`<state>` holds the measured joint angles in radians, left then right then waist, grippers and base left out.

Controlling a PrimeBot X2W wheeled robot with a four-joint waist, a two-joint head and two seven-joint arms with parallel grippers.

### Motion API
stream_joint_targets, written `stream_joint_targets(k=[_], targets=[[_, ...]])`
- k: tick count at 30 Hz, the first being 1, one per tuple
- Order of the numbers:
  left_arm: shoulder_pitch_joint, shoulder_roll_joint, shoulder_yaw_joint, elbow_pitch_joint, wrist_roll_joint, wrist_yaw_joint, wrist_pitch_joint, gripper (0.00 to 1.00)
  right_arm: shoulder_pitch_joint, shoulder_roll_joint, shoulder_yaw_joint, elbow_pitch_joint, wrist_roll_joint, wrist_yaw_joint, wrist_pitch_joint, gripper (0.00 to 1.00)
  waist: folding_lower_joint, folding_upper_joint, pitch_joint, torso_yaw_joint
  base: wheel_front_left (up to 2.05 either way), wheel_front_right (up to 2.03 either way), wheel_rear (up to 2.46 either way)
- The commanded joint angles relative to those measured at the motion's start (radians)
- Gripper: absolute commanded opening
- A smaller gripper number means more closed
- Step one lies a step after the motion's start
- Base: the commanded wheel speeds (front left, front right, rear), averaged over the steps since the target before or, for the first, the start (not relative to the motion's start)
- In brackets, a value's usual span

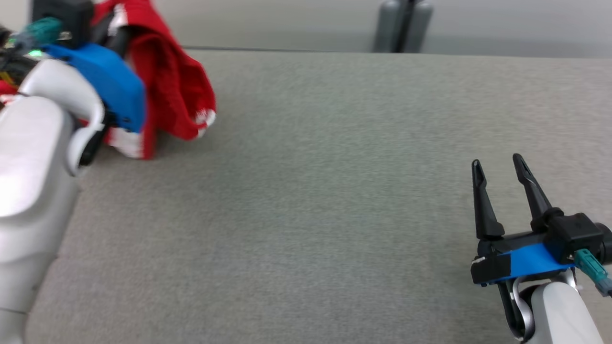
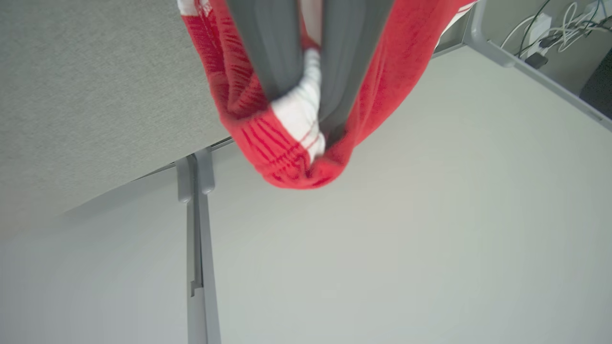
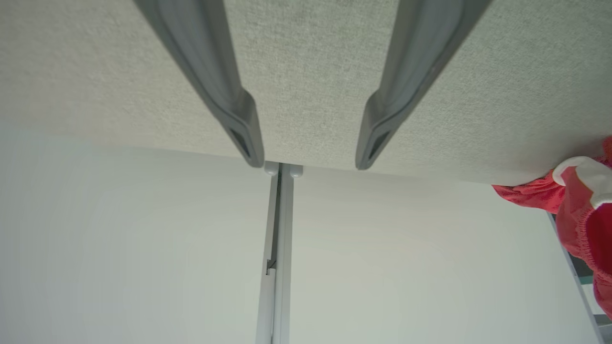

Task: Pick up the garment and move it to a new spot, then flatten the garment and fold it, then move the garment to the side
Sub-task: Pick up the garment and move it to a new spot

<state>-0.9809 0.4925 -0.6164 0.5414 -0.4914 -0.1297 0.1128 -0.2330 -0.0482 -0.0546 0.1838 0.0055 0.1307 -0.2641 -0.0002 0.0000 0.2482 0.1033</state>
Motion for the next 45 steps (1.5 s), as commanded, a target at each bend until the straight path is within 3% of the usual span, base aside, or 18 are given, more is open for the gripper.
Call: stream_joint_targets(k=[1,9,15,20,21,22,23,24,35,41,45], targets=[[0.003,-0.009,-0.004,-0.007,-0.005,-0.001,0.004,0.00,0.012,-0.004,-0.003,0.003,0.007,0.000,-0.001,1.00,0.0002,0.0000,-0.051,-0.054,0.00,0.00,0.00],[0.083,-0.197,-0.086,-0.119,-0.045,0.025,0.032,0.00,0.029,-0.004,-0.020,0.016,0.033,0.000,-0.001,1.00,0.0002,0.0000,-0.060,-0.159,0.00,0.00,0.00],[0.120,-0.366,-0.176,-0.037,-0.041,0.024,-0.017,0.00,0.002,-0.004,-0.013,0.020,0.052,0.000,-0.001,1.00,0.0002,0.0000,-0.013,-0.226,0.00,0.00,0.00],[0.135,-0.429,-0.256,0.048,-0.052,0.014,-0.066,0.00,-0.012,-0.004,-0.012,0.028,0.062,0.000,-0.001,1.00,0.0002,0.0000,0.021,-0.259,0.00,0.00,0.00],[0.135,-0.435,-0.272,0.064,-0.050,0.013,-0.076,0.15,-0.014,-0.004,-0.012,0.029,0.065,0.000,-0.001,1.00,0.0002,0.0000,0.026,-0.262,0.00,0.00,0.00],[0.133,-0.438,-0.290,0.083,-0.041,0.015,-0.086,0.42,-0.015,-0.004,-0.012,0.031,0.066,0.000,-0.001,1.00,0.0002,0.0000,0.030,-0.264,0.00,0.00,0.00],[0.125,-0.439,-0.304,0.103,-0.026,0.025,-0.100,0.94,-0.017,-0.004,-0.013,0.032,0.068,0.000,-0.001,1.00,0.0002,0.0000,0.034,-0.265,0.00,0.00,0.00],[0.117,-0.439,-0.321,0.121,-0.012,0.034,-0.115,1.00,-0.018,-0.004,-0.014,0.034,0.068,0.000,-0.001,1.00,0.0002,0.0000,0.036,-0.264,0.00,0.00,0.00],[0.156,-0.442,-0.440,0.182,-0.007,0.067,-0.224,1.00,-0.007,-0.004,-0.018,0.050,0.064,0.000,-0.001,1.00,0.0002,0.0000,0.024,-0.215,0.00,0.00,0.00],[0.184,-0.442,-0.425,0.189,-0.036,0.095,-0.317,1.00,0.010,-0.004,-0.022,0.051,0.054,0.000,-0.001,1.00,0.0002,0.0000,-0.014,-0.187,0.00,0.00,0.00],[0.218,-0.410,-0.382,0.185,-0.052,0.119,-0.361,1.00,0.024,-0.004,-0.027,0.048,0.042,0.000,-0.001,1.00,0.0002,0.0000,-0.052,-0.170,0.00,0.00,0.00]])
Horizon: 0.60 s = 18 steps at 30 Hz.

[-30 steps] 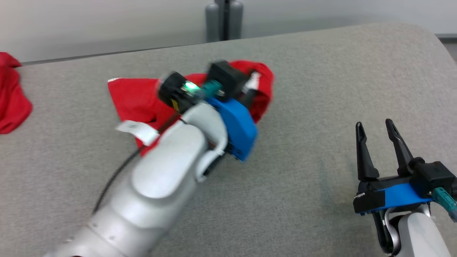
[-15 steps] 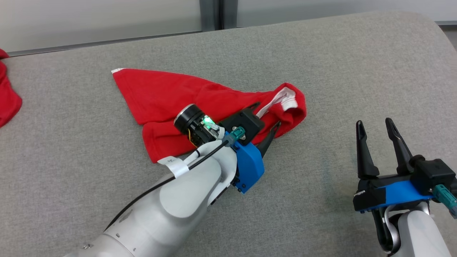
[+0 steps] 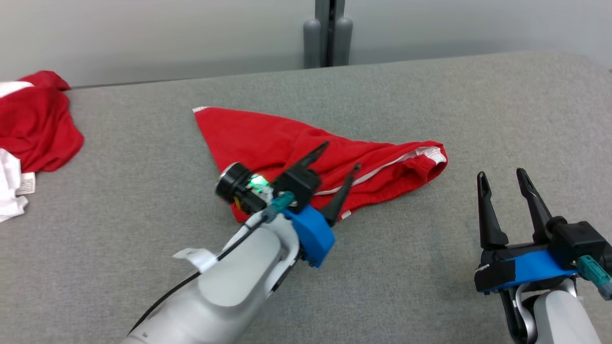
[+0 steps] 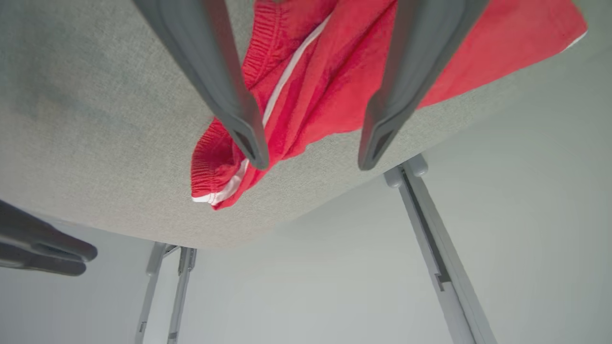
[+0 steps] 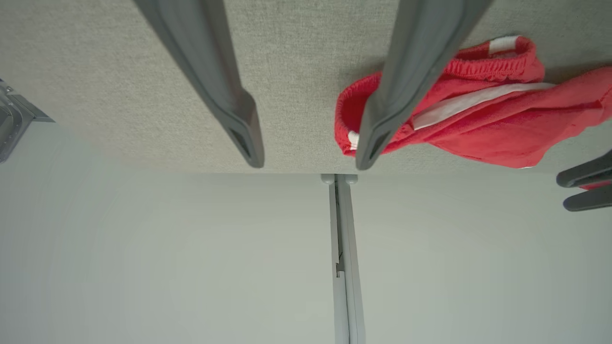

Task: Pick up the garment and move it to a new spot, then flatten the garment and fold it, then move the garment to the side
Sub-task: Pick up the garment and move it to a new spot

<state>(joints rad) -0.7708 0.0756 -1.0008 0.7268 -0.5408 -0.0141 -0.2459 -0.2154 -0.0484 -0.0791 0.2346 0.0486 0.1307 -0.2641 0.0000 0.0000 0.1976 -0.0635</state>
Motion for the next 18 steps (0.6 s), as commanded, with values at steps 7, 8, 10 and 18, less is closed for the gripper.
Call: stream_joint_targets(k=[7,8,10,18], targets=[[0.151,0.097,0.132,-0.105,-0.016,0.070,-0.020,1.00,0.048,-0.003,-0.003,0.003,-0.015,0.000,-0.001,1.00,0.0000,0.0000,-0.082,0.024,0.00,0.00,0.00],[0.187,0.112,0.160,-0.134,-0.013,0.082,-0.020,1.00,0.055,-0.004,-0.001,0.004,-0.016,0.000,-0.001,1.00,0.0000,0.0000,-0.093,0.028,0.00,0.00,0.00],[0.258,0.144,0.222,-0.188,-0.010,0.104,-0.020,1.00,0.066,-0.004,0.002,0.005,-0.016,0.000,-0.001,1.00,0.0000,0.0000,-0.112,0.034,0.00,0.00,0.00],[0.545,0.214,0.455,-0.375,0.025,0.165,-0.020,1.00,0.121,-0.004,0.017,0.012,-0.009,0.000,-0.001,1.00,0.0000,0.0000,-0.163,0.056,0.00,0.00,0.00]])
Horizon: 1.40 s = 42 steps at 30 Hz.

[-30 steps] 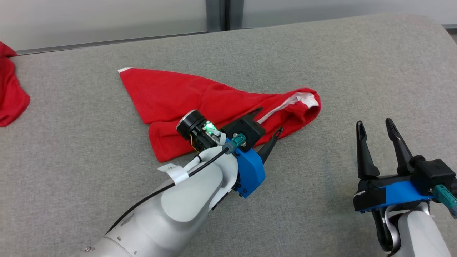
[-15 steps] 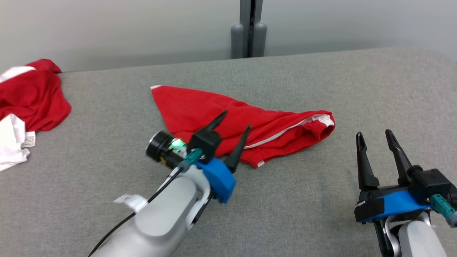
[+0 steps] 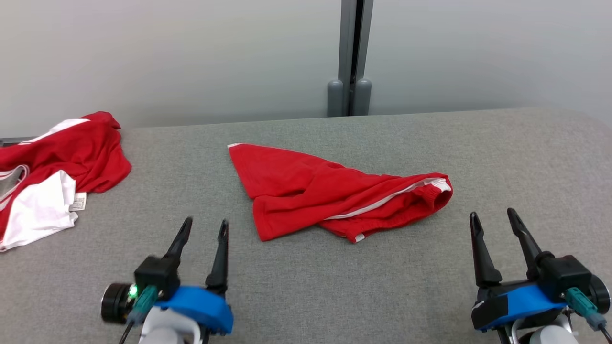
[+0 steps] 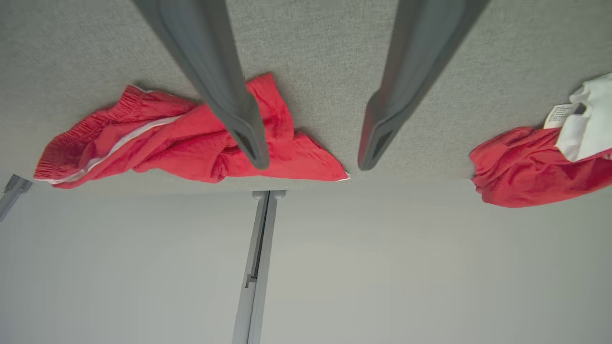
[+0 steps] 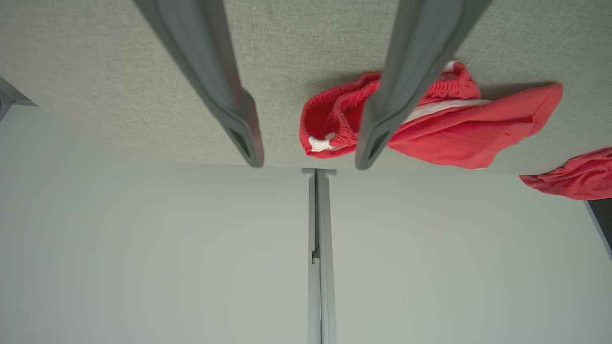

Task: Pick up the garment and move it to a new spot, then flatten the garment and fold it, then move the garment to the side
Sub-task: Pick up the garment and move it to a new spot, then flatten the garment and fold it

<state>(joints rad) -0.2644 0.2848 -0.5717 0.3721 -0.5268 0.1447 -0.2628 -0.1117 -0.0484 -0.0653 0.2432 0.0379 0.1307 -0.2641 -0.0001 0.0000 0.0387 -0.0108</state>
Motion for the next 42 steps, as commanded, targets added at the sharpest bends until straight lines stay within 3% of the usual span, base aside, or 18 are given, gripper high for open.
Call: stream_joint_targets(k=[1,14,31,42], targets=[[0.068,0.005,0.052,-0.037,0.013,0.007,-0.003,1.00,0.025,-0.004,0.006,0.005,0.001,0.000,-0.001,1.00,0.0001,0.0000,-0.008,0.007,0.00,0.00,0.00],[0.306,-0.067,0.277,-0.166,0.070,-0.013,-0.003,1.00,0.063,-0.004,0.057,0.023,0.046,0.000,-0.001,1.00,0.0001,0.0000,-0.011,0.016,0.00,0.00,0.00],[0.306,-0.126,0.354,-0.137,0.141,-0.081,-0.003,1.00,0.037,-0.004,0.068,0.031,0.062,0.000,-0.001,1.00,0.0001,0.0000,0.013,0.015,0.00,0.00,0.00],[0.293,-0.147,0.371,-0.126,0.167,-0.100,-0.003,1.00,0.029,-0.004,0.067,0.028,0.061,0.000,-0.001,1.00,0.0001,0.0000,0.021,0.015,0.00,0.00,0.00]])
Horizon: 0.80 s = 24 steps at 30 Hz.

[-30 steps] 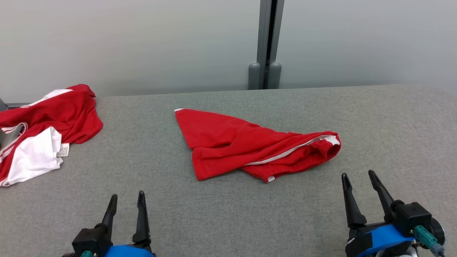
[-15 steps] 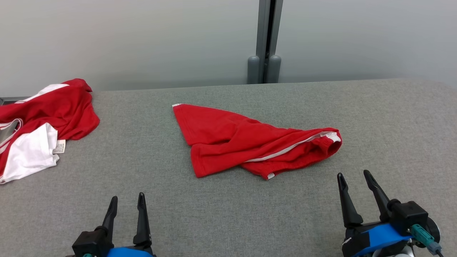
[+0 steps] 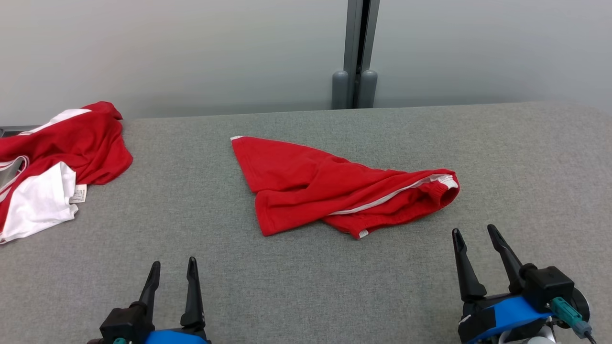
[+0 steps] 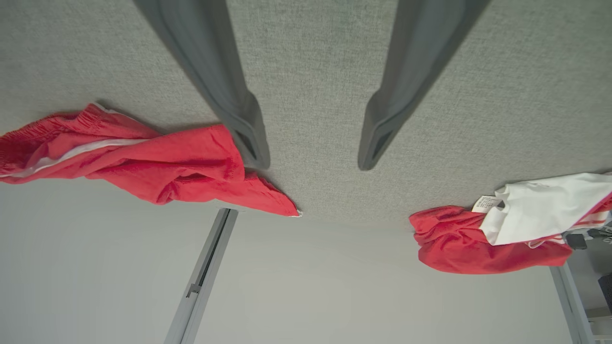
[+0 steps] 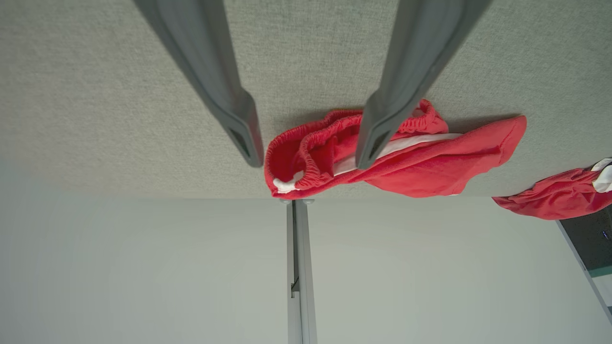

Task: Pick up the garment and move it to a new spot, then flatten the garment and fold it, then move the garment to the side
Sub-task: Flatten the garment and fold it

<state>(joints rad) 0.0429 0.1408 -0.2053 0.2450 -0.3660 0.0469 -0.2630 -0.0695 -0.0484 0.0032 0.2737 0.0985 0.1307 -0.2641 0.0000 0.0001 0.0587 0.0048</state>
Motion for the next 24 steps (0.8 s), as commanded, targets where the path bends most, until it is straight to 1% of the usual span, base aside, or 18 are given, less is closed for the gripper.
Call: stream_joint_targets(k=[1,7,11,15,18,22,24], targets=[[-0.020,-0.002,0.005,0.001,0.009,-0.003,-0.003,1.00,-0.014,-0.004,-0.002,-0.003,0.000,0.000,-0.001,1.00,0.0000,-0.0001,0.005,-0.001,0.00,0.00,0.00],[-0.072,0.012,-0.013,0.012,0.039,-0.022,-0.003,1.00,-0.034,-0.004,0.004,-0.009,-0.005,0.000,-0.001,1.00,0.0000,-0.0001,0.028,-0.014,0.00,0.00,0.00],[-0.137,0.017,-0.053,0.048,0.064,-0.049,0.019,1.00,-0.051,-0.004,0.006,-0.017,-0.010,0.000,-0.001,1.00,0.0000,-0.0001,0.055,-0.029,0.00,0.00,0.00],[-0.219,0.015,-0.100,0.130,0.081,-0.086,0.073,1.00,-0.074,-0.004,0.014,-0.026,-0.010,0.000,-0.001,1.00,0.0000,-0.0001,0.094,-0.052,0.00,0.00,0.00],[-0.285,0.006,-0.123,0.217,0.072,-0.116,0.101,1.00,-0.095,-0.004,0.022,-0.036,-0.006,0.000,-0.001,1.00,0.0000,-0.0001,0.132,-0.073,0.00,0.00,0.00],[-0.375,0.005,-0.145,0.332,0.068,-0.142,0.123,1.00,-0.120,-0.004,0.028,-0.046,-0.005,0.000,-0.001,1.00,0.0000,-0.0001,0.184,-0.103,0.00,0.00,0.00],[-0.411,0.004,-0.147,0.383,0.060,-0.147,0.126,1.00,-0.127,-0.004,0.024,-0.047,-0.005,0.000,-0.001,1.00,0.0000,-0.0001,0.206,-0.116,0.00,0.00,0.00]])
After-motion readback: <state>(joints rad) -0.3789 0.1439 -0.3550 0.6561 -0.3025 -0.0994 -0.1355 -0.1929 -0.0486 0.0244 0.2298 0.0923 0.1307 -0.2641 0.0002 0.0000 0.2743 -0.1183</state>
